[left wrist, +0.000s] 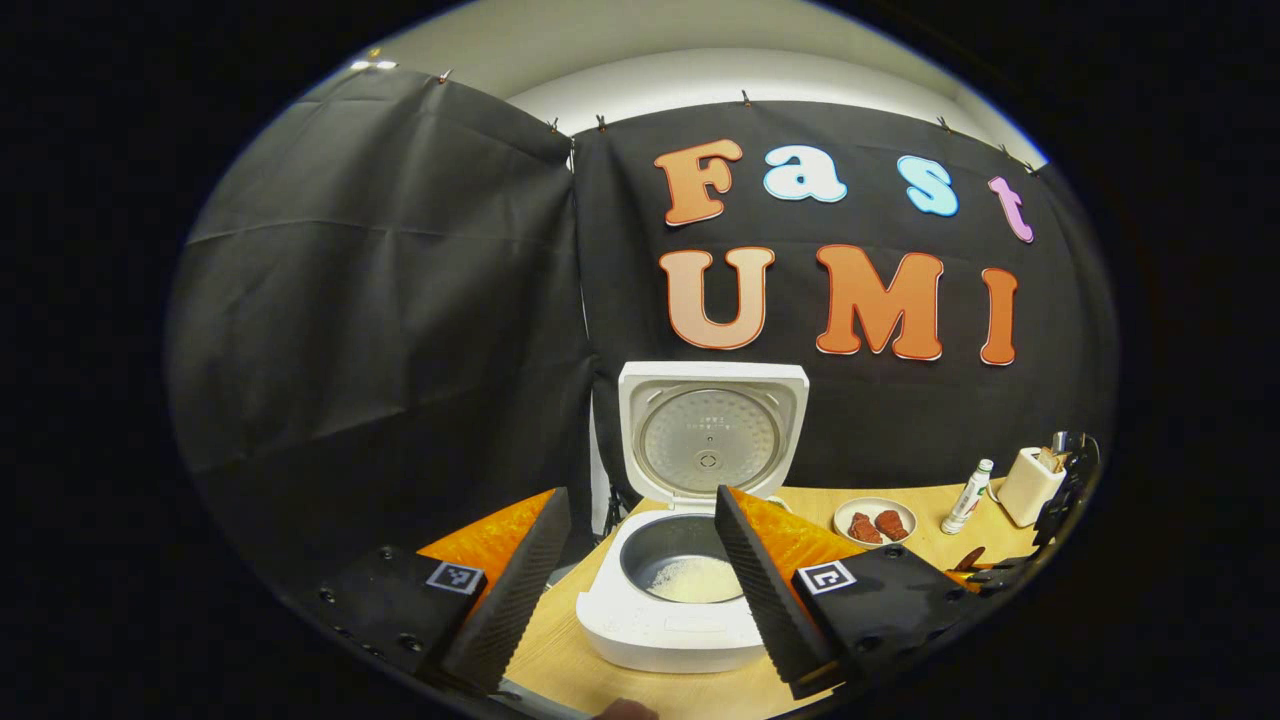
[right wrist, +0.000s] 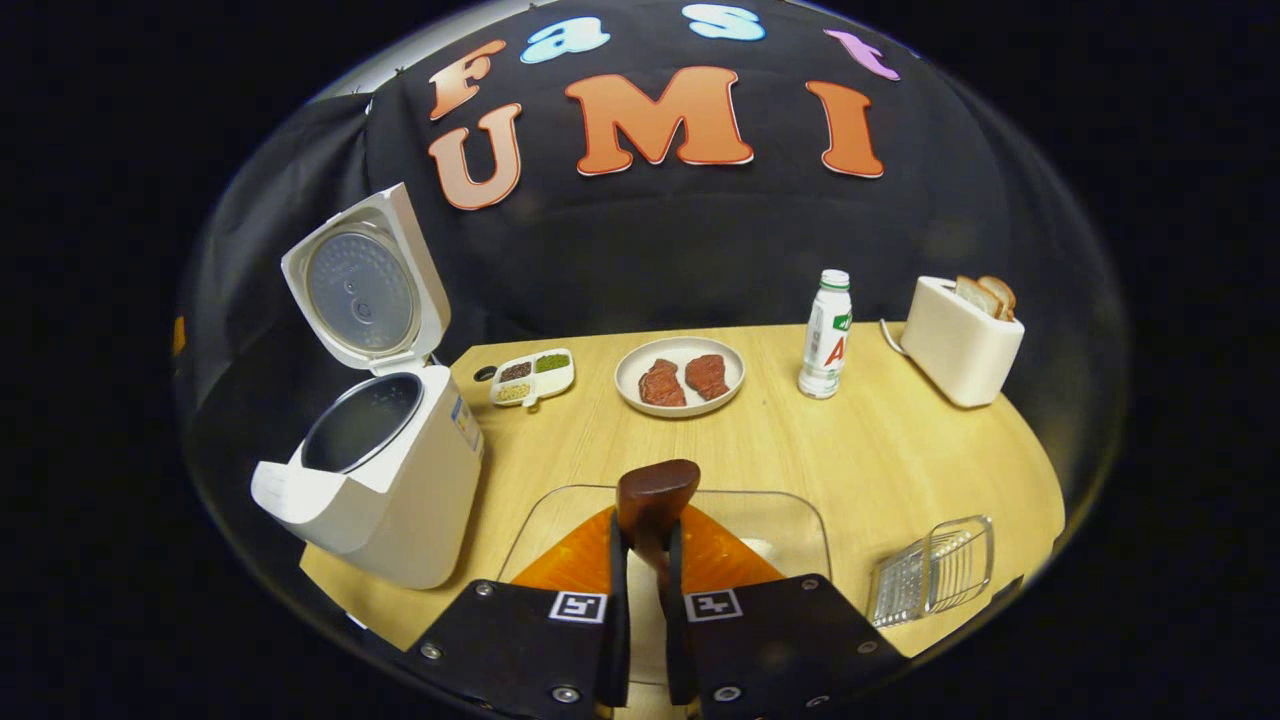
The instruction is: Close the left gripper, press the button to open the rice cooker; take a wooden spoon from the chopstick holder with the right hand, scoop a spoonful of rice and pour it into the rice cooker, then put the wooden spoon back into the chopstick holder.
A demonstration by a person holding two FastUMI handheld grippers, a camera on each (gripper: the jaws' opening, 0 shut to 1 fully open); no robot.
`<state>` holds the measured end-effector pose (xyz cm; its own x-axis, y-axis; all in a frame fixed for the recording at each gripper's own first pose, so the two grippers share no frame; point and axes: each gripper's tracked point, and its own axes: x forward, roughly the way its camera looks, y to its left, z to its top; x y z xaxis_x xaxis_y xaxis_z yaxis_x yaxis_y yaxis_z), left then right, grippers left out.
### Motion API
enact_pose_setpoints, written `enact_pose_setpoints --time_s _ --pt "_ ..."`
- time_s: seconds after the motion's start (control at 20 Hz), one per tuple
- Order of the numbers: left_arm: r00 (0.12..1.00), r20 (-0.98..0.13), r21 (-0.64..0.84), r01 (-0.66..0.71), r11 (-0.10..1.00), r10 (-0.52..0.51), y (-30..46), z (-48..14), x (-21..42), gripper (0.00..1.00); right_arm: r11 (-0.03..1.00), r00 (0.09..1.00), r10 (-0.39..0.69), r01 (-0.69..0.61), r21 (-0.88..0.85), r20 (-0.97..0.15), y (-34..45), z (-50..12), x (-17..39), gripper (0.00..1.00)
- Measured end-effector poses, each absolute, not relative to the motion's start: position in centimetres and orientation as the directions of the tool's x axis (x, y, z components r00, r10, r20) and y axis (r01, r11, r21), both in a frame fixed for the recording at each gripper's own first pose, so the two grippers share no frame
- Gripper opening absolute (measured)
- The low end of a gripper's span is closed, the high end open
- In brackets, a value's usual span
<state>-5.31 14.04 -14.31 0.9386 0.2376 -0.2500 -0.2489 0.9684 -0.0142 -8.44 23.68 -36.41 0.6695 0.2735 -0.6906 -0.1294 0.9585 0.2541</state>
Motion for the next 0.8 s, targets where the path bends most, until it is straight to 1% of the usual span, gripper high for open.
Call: enact_pose_setpoints --time_s 0.1,0.25,0.4,0.5,0.65,0.8 --pt "0.939 -0.251 -0.018 -0.246 0.969 0.234 14.2 -14.4 -5.3 0.98 0.940 0.640 0.311 -0.097 0.328 -0.703 24.6 -36.4 -8.9 0.14" --pt "0.943 -0.248 -0.022 -0.236 0.971 0.224 14.2 -14.4 -5.1 0.98 0.901 0.613 0.321 0.036 0.431 -0.722 23.9 -36.6 -8.5 0.14" --pt "0.943 -0.250 -0.027 -0.234 0.972 0.220 14.3 -14.6 -5.2 0.98 0.793 0.574 0.350 0.238 0.560 -0.740 22.6 -37.7 -8.2 0.14" --pt "0.942 -0.265 -0.033 -0.222 0.974 0.206 13.9 -15.1 -5.2 0.98 0.710 0.557 0.380 0.336 0.619 -0.739 21.5 -38.5 -8.3 0.14" --pt "0.944 -0.258 -0.024 -0.219 0.975 0.206 14.0 -14.9 -5.2 0.98 0.598 0.552 0.428 0.421 0.682 -0.716 20.5 -39.0 -8.7 0.14" --pt "0.946 -0.259 -0.027 -0.209 0.978 0.195 13.2 -14.9 -5.1 0.98 0.522 0.559 0.462 0.456 0.721 -0.688 19.8 -39.1 -9.2 0.14"
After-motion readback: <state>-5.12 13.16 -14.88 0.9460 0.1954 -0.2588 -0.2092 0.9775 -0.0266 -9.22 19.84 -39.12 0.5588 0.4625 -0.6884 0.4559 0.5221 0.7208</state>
